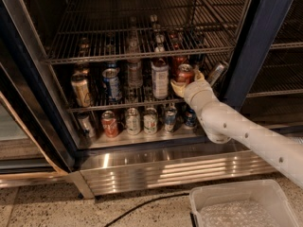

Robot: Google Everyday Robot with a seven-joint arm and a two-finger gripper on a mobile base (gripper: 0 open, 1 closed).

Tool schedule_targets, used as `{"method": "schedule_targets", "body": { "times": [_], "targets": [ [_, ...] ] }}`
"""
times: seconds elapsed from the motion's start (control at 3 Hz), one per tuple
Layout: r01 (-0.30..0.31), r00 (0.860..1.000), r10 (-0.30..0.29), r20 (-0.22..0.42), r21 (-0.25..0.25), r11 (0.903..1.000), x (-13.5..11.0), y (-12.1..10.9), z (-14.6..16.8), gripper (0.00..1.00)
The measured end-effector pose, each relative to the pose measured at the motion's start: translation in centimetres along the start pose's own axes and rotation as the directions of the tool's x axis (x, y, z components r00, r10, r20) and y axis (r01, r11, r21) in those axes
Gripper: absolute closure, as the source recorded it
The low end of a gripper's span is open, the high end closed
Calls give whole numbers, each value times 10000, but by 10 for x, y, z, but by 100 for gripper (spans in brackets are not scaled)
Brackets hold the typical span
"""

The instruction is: Pick coke can from middle shelf of fridge

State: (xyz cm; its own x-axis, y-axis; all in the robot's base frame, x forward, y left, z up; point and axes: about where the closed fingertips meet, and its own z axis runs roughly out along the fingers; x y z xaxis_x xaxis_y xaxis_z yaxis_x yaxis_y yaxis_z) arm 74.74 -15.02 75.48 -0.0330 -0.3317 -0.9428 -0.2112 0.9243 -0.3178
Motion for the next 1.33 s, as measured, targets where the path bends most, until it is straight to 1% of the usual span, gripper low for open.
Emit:
{"method": "schedule_targets", "body": {
  "times": [0.33,0.67,1.0,1.33],
  "targets": [
    [0,10000,0,1,-1,10000,0,0,0,70],
    [0,10000,0,1,-1,10000,0,0,0,91],
    [0,10000,0,1,-2,10000,0,0,0,100],
    [-6,10000,6,4,-4,10000,0,0,0,100]
  ]
}}
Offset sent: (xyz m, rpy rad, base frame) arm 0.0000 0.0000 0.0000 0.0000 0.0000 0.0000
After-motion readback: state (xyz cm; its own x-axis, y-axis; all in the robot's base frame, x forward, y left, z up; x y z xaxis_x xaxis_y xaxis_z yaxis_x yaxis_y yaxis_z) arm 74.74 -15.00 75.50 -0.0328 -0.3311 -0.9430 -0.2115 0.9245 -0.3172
